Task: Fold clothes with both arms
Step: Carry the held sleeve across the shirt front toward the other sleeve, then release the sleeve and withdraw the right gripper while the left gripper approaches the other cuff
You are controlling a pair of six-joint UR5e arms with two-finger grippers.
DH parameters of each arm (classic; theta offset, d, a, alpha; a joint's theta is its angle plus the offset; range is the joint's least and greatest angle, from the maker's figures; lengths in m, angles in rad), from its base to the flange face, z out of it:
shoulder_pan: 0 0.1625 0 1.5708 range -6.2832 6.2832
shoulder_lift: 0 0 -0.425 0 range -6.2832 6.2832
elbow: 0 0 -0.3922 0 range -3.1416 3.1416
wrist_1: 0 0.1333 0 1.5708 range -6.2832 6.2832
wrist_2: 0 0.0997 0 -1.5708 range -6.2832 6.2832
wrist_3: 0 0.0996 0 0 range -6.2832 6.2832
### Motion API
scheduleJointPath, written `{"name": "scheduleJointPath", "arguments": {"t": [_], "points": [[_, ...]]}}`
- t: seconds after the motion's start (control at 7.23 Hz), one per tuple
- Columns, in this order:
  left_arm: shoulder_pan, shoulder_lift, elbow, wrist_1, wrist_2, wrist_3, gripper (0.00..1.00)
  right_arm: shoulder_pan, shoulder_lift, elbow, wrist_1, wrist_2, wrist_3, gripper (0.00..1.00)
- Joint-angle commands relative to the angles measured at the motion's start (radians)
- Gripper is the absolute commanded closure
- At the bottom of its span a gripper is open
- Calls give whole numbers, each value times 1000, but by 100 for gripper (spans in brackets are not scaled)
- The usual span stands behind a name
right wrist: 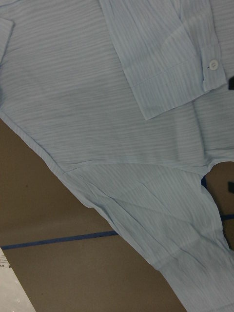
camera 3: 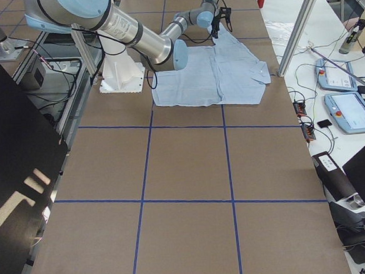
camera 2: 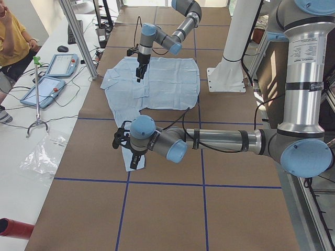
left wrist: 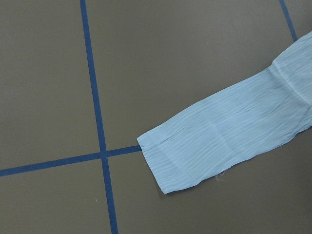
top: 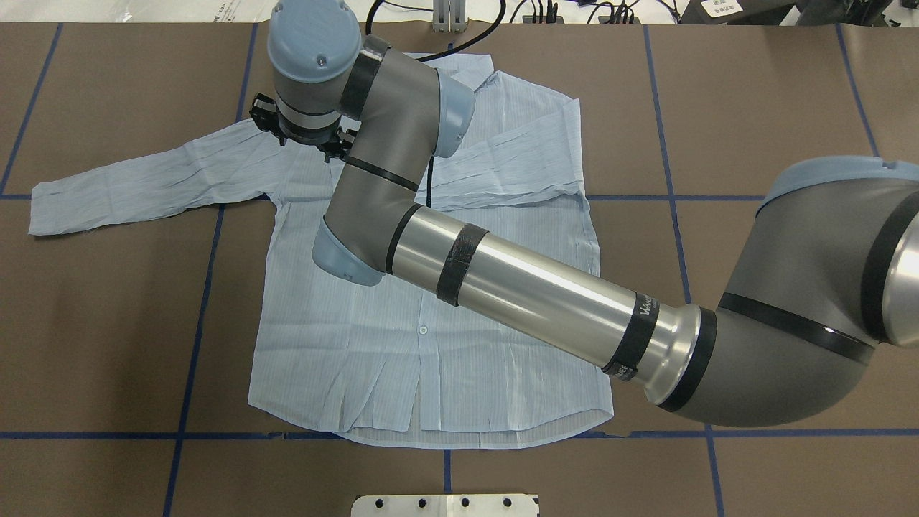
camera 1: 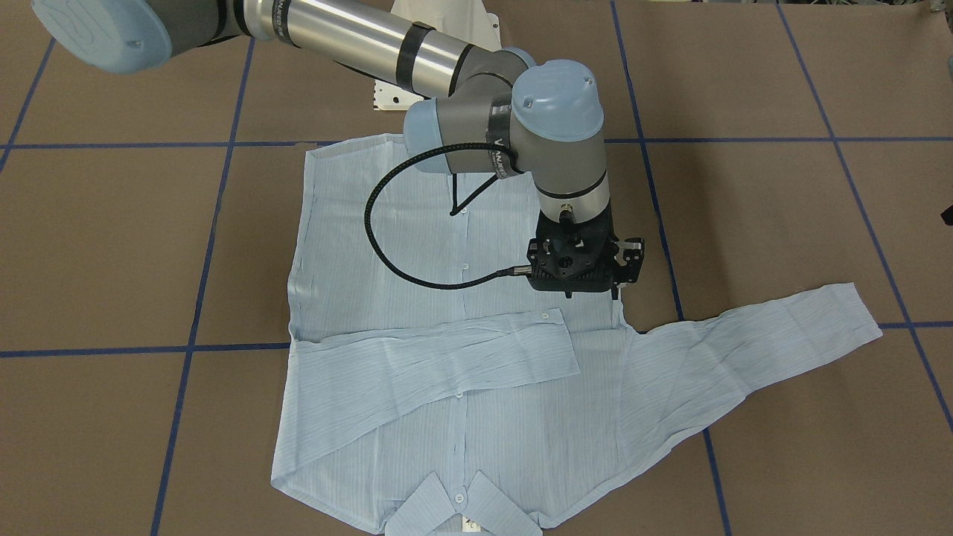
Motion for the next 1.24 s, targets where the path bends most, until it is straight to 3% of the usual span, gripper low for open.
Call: {"name": "scheduleJointPath", "arguments": {"t": [0.0, 0.28, 0.55, 0.83, 1.11], "points": [[30, -119, 191, -30, 2, -3, 0, 11, -25, 27, -9, -3, 18, 2], [132, -139, 275, -216, 77, -311, 3, 29, -239, 280, -15, 13, 13, 2], [191, -131, 298, -338, 80, -563, 3, 51, -409, 440, -12, 16, 1, 1], [238, -105, 315, -435, 83, -671, 3, 118, -500, 489, -1, 17, -2, 2], [257, -104, 342, -460, 106, -701, 10, 182, -626, 605, -4, 33, -2, 2]]}}
